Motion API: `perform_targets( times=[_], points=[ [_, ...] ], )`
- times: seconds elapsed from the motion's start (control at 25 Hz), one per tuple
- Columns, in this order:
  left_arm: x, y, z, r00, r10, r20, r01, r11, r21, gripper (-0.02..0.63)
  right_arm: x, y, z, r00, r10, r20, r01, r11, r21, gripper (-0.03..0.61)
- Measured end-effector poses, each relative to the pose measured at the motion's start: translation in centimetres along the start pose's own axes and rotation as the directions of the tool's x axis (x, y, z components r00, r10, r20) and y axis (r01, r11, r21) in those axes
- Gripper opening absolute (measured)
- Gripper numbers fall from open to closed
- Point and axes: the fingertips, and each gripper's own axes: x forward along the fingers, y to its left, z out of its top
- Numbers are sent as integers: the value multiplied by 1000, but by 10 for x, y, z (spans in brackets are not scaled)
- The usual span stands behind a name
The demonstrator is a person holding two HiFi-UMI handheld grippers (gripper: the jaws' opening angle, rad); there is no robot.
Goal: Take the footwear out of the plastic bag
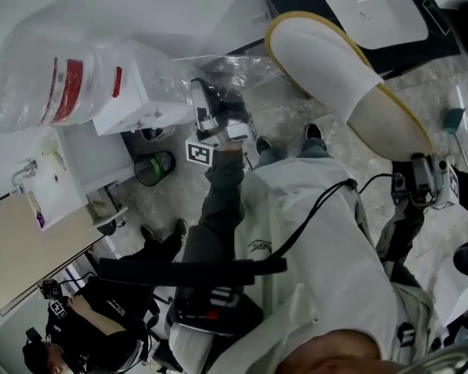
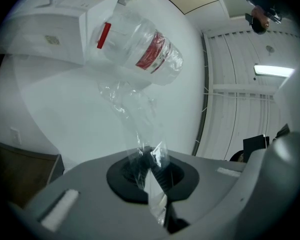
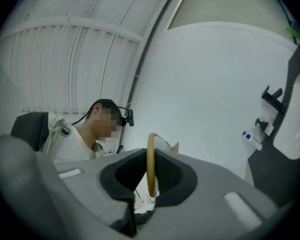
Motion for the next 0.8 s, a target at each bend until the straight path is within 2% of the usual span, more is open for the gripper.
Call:
perform_targets(
  times=[0.2,0.4,0.6,0.8],
  points=[
    [3,-6,-27,999,-23,-36,21,998,-67,-2,41,-24,-32,999,46,3,-46,993,112,39],
    [2,-19,-49,995,-83,-47,77,989,-124,6,69,-48,-69,998,31,-50,-21,982,188,40],
    [1,-30,-56,989,-135,-61,125,982,-145,65,71,-59,-80,998,15,-63,0,975,222,40],
    [1,-39,-59,980,-191,-54,177,964,-197,140,64,-66,-86,998,12,-60,4,965,261,40]
  ],
)
